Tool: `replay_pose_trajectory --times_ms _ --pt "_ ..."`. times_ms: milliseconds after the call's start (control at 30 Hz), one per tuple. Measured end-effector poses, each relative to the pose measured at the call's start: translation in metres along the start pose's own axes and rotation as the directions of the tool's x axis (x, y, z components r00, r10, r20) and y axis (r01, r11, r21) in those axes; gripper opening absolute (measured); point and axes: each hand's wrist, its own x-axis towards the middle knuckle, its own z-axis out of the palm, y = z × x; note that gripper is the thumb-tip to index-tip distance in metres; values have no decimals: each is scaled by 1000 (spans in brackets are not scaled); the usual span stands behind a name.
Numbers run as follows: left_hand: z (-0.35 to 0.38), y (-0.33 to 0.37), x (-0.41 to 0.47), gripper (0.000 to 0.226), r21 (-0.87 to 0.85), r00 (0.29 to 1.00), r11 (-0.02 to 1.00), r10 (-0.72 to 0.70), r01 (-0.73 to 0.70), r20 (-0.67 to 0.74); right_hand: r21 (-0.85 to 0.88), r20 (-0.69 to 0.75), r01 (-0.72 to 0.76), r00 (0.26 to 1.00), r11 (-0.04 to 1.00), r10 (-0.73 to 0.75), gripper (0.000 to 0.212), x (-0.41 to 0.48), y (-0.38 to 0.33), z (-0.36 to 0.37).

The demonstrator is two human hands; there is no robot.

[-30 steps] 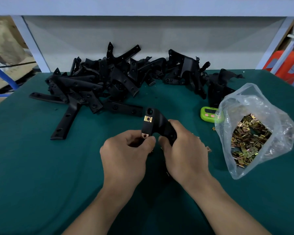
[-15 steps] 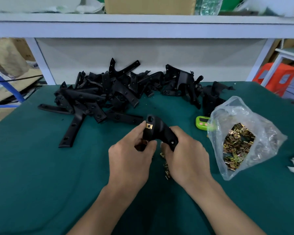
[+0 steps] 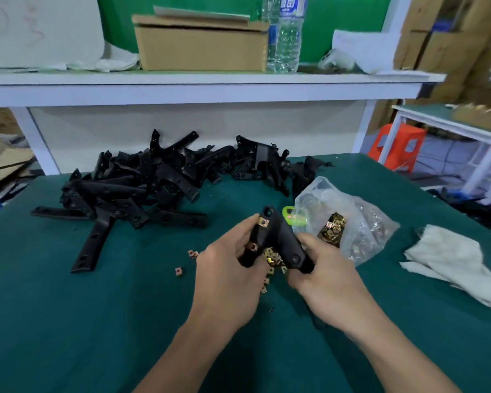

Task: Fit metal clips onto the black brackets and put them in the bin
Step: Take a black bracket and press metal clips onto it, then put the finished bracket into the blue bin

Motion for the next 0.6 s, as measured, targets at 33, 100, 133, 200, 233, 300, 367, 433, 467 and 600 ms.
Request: replay_pose_trajectory --times_ms 33,100,133,200,233,300,367,433,467,600 --pt "5 5 3 79 -9 1000 1000 -9 10 9 77 46 -18 999 997 14 38 -6 1 -10" --pt "19 12 8 69 -37 998 999 -21 23 52 210 93 -55 995 976 36 51 -23 8 -29" --pt "30 17 9 64 -53 997 998 -33 37 73 247 78 -64 996 967 46 53 -32 14 -39" --pt "53 31 11 60 -79 992 996 -38 47 120 311 -7 -77 996 947 84 50 -51 29 -59" --pt "68 40 11 57 -87 988 995 -36 49 149 348 -50 -96 991 933 121 49 -60 38 -69" --pt "104 58 9 49 -100 970 994 -11 37 245 455 -127 -138 968 880 217 45 -83 58 -89" --pt "146 73 5 52 -141 936 987 -23 77 352 580 -184 -157 931 799 316 39 -107 75 -108" --pt "189 87 -2 38 -178 887 965 -96 195 452 704 -210 -169 878 689 430 34 -131 90 -125" --pt "210 94 -7 34 -194 843 946 -124 259 523 756 -210 -180 845 630 493 33 -143 96 -132" --pt "293 109 -26 34 -179 626 839 -225 515 747 867 -210 -182 712 465 670 31 -182 125 -164"
